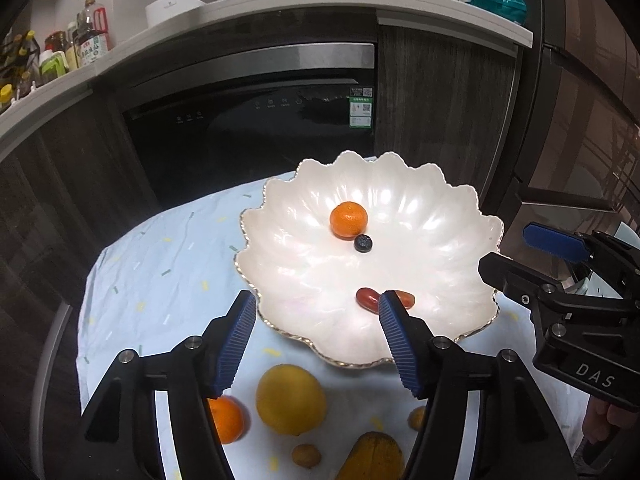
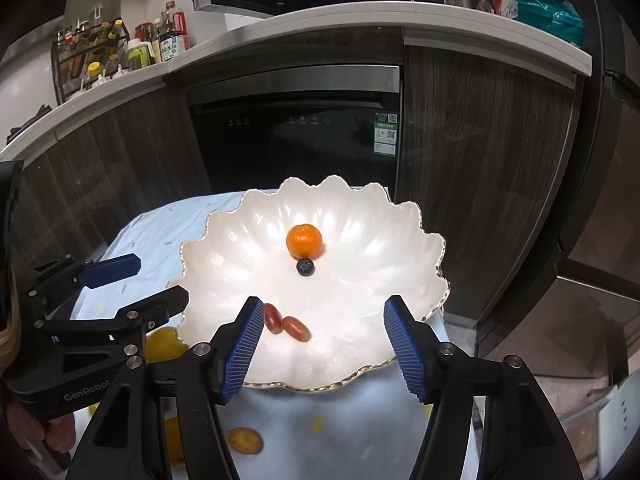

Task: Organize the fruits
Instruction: 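Withdraw both tools from the bowl back over the remaining fruits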

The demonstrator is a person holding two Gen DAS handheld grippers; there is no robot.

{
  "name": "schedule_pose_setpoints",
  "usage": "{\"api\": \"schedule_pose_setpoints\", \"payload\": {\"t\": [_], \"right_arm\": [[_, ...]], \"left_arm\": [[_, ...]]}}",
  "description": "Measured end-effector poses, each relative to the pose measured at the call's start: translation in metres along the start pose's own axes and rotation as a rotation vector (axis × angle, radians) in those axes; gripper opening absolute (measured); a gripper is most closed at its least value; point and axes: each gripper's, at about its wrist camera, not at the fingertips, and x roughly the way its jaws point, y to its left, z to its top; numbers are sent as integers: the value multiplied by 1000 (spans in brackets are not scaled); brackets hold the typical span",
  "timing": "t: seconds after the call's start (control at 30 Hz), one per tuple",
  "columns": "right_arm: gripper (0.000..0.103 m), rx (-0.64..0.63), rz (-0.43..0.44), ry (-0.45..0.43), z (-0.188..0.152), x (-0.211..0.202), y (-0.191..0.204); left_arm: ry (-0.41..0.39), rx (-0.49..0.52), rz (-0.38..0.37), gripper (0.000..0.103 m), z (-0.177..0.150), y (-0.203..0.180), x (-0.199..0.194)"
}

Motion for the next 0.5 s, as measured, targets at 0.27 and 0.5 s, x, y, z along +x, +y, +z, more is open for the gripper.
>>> {"api": "schedule_pose_setpoints", "payload": {"t": [0.27, 0.5], "right_arm": [[63, -13, 8, -18, 0, -18, 10], [63, -24, 10, -40, 0, -35, 20]], "left_arm": [[-29, -7, 22, 65, -4, 5, -24], [-51, -16, 33, 65, -9, 8, -44]]}}
